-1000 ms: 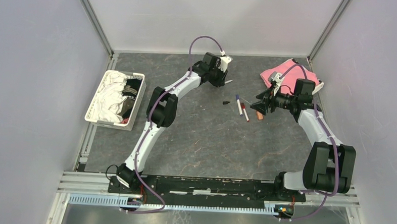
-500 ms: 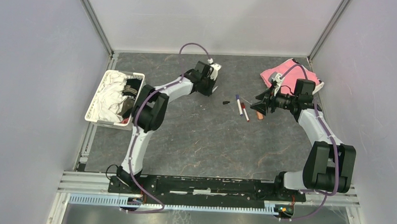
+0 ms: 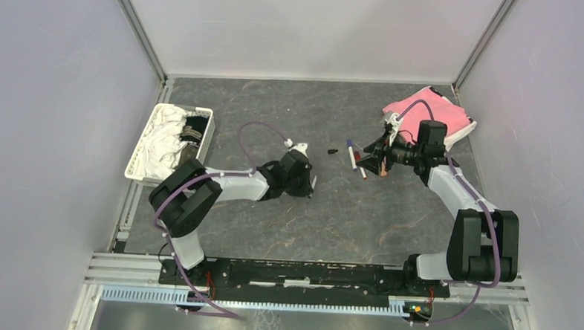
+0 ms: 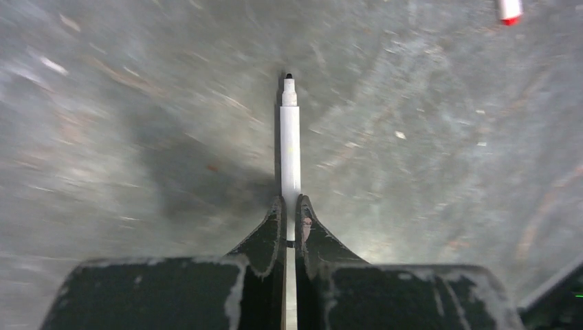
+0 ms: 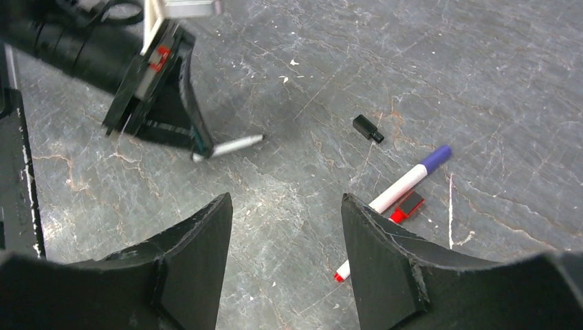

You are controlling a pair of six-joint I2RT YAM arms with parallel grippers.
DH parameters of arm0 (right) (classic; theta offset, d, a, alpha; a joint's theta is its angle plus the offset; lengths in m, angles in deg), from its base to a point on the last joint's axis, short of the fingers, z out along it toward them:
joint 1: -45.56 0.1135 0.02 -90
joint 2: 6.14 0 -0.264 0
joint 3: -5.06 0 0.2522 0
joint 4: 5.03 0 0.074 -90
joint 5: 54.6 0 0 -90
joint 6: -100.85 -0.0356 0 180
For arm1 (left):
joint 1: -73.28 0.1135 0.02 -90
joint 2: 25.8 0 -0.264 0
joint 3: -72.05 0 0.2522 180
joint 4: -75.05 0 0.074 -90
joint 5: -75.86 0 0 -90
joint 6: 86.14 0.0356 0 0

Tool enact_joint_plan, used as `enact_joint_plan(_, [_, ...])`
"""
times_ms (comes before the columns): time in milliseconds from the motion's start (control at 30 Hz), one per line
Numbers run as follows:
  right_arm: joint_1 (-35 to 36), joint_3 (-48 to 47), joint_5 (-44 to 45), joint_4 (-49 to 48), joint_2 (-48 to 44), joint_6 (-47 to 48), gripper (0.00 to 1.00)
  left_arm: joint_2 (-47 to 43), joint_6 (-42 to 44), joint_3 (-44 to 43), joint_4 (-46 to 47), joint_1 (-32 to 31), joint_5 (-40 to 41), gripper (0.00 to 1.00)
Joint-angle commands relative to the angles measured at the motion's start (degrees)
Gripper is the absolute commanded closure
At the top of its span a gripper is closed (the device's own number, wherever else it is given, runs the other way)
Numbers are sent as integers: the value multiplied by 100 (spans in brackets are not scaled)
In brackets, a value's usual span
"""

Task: Insert the pens into the pen caps
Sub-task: Move the pen to the center of the board.

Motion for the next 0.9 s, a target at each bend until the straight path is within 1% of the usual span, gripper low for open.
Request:
enact_joint_plan(0, [182,61,287,-383,26,-298,35,240,-2693,331,174,-558,403,98])
enact_joint_plan(67, [218,71,316,-378,72,-315,36,464,-3471,313,292,-748,366,97])
enact_joint_plan(133, [241,80,342,-378,102,-332,36,673,-4068,326,559,-887,356,95])
enact_joint_plan(200, [256,88,377,-381,130,-342,36,822,-4361,333,703,-1015,444,93])
enact_joint_plan(300, [260,87,421,-381,164,-329,36,763,-4369,314,617,-1110,742,88])
enact_joint_plan(333, [267,81,449,-377,183,-309,35,709,-4307,299,530,-1125,807,87])
enact_joint_plan(367, [282,64,486,-382,212,-271,36,645,-4241,257,399,-1134,933,80])
enact_joint_plan(467, [424,-50,709,-110,340,-45,36,485,-3983,191,148,-1145,1118,66])
enact_joint_plan(533, [558,-125,853,70,440,109,36,275,-3764,190,81,-1146,1199,61])
enact_joint_plan(633, [727,-136,979,146,504,167,36,-154,-3387,301,43,-1156,1373,57])
enact_joint_plan(733, [855,-32,1196,131,406,184,36,-908,-2739,604,39,-1233,1711,53])
enact_joint_plan(767, [921,41,1318,133,353,190,36,-1230,-2458,758,83,-1266,1860,50])
enact_joint_plan(833, [1089,220,1584,141,173,179,37,-1913,-1740,1152,348,-1314,2063,46])
enact_joint_plan(867, [1229,350,1769,109,83,164,37,-2283,-1408,1371,568,-1333,2166,41])
